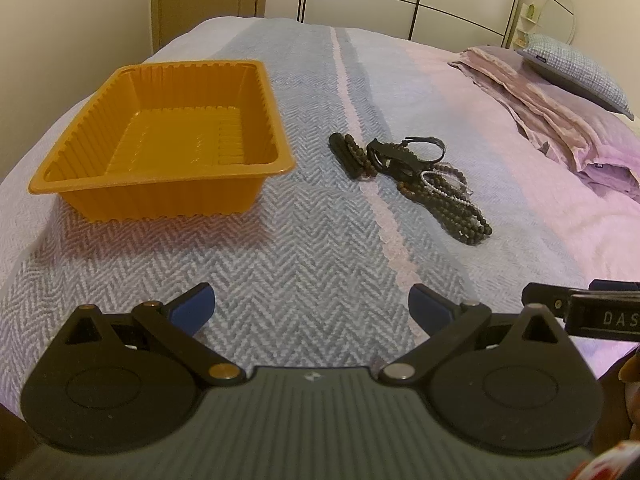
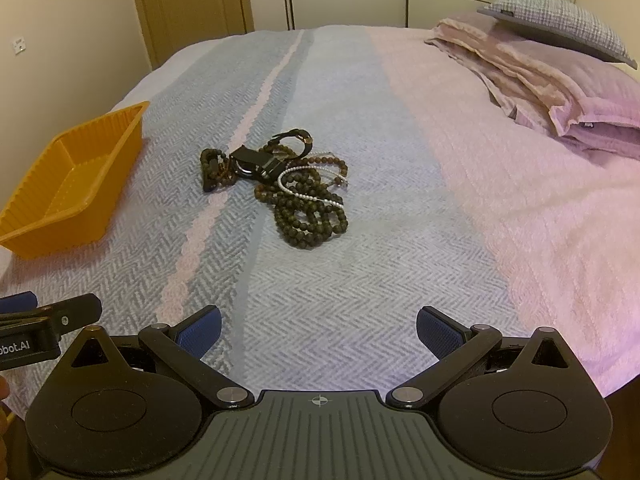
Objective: Organize jewelry
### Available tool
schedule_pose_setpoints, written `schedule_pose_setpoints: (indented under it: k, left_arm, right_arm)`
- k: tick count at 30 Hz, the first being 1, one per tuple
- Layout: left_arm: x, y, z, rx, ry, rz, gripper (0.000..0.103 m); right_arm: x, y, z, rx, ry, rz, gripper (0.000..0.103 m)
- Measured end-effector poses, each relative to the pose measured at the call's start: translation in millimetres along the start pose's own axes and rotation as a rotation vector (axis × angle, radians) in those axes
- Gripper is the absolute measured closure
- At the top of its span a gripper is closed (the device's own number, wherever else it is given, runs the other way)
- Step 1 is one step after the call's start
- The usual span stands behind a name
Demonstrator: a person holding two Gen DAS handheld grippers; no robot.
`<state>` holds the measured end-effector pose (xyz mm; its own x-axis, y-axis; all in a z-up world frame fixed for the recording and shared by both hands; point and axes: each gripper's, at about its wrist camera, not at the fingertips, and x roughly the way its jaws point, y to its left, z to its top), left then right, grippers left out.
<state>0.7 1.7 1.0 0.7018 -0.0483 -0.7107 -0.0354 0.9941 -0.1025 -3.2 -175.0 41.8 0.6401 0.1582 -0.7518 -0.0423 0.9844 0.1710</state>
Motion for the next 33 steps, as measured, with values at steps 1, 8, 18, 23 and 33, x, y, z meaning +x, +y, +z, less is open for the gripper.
schedule_pose_setpoints:
  k: [1, 8, 18, 23, 33]
  left_arm:
    - [-0.3, -0.3, 0.4, 0.0, 0.0, 0.0, 0.001]
    - [-0.9, -0.9, 2.7, 0.003, 0.0, -0.003, 0.001]
    - [-0.9, -1.7, 3.7, 0.004, -0.002, -0.005, 0.001]
    - [-0.9, -2.1, 3.4, 0.005, -0.001, -0.005, 0.001]
    - [-0.8, -4.1, 2.3, 0.005, 0.003, -0.007, 0.001]
  right_arm:
    - [0.0, 0.3, 0.4, -0.001, -0.001, 0.0, 0.0]
    - [-0.4, 1.1, 2.8, -0.003, -0.004, 0.002, 0.0]
    - [-1.0, 3.6, 5.4, -0.008, -0.008, 0.002, 0.0]
    - [-0.4, 3.9, 5.2, -0.007, -0.01, 0.001, 0.0]
    - [0.1, 2.4, 3.6, -0.006, -0.01, 0.002, 0.0]
